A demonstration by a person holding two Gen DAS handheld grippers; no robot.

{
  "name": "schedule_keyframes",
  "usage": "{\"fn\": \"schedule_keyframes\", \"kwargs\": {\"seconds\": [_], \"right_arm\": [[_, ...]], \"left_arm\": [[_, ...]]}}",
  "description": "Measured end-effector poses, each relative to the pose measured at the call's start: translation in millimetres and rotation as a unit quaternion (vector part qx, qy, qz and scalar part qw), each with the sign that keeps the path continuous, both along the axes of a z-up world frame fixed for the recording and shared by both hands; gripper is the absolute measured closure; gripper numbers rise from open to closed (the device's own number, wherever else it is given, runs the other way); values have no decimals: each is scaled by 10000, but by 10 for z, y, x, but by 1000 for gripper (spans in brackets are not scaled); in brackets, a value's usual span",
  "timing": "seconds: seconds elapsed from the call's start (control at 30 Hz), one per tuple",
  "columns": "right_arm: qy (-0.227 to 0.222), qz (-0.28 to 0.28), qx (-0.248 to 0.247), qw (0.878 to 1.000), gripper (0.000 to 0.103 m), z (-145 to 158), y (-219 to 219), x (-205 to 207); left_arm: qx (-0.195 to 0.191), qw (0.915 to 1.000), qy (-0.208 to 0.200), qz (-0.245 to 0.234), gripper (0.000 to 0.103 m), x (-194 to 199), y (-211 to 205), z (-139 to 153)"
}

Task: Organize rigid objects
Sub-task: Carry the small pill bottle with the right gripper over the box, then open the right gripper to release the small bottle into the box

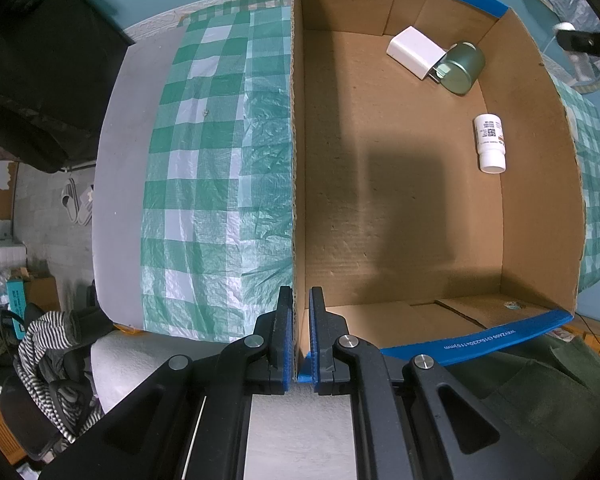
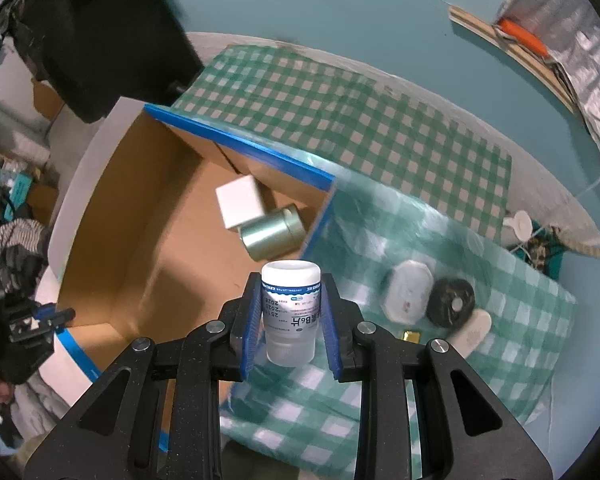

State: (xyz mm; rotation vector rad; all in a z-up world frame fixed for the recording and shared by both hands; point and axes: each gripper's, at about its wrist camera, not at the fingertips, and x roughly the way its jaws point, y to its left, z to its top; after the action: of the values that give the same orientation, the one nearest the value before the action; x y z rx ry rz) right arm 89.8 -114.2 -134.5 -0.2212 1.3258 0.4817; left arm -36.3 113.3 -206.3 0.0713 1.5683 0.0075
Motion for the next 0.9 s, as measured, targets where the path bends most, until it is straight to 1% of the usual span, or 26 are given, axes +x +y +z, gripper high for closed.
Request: {"fn": "schedule_keyframes", "kwargs": {"seconds": [0.17, 0.43, 0.7, 0.9], "right_arm": [[78, 108, 23, 9999, 76, -68, 151, 39], [258, 138, 124, 9995, 76, -222, 263, 73], [385, 177, 63, 9991, 76, -348, 344, 93], [385, 190, 0, 9991, 76, -361, 358, 92]], "left_arm": [[1, 10000, -1, -4, 96, 0, 0, 0], [7, 10000, 2, -18, 96, 7, 1, -5], [8, 10000, -6, -33, 96, 9, -4, -1], [11, 10000, -6, -29, 96, 9, -3, 0]]}}
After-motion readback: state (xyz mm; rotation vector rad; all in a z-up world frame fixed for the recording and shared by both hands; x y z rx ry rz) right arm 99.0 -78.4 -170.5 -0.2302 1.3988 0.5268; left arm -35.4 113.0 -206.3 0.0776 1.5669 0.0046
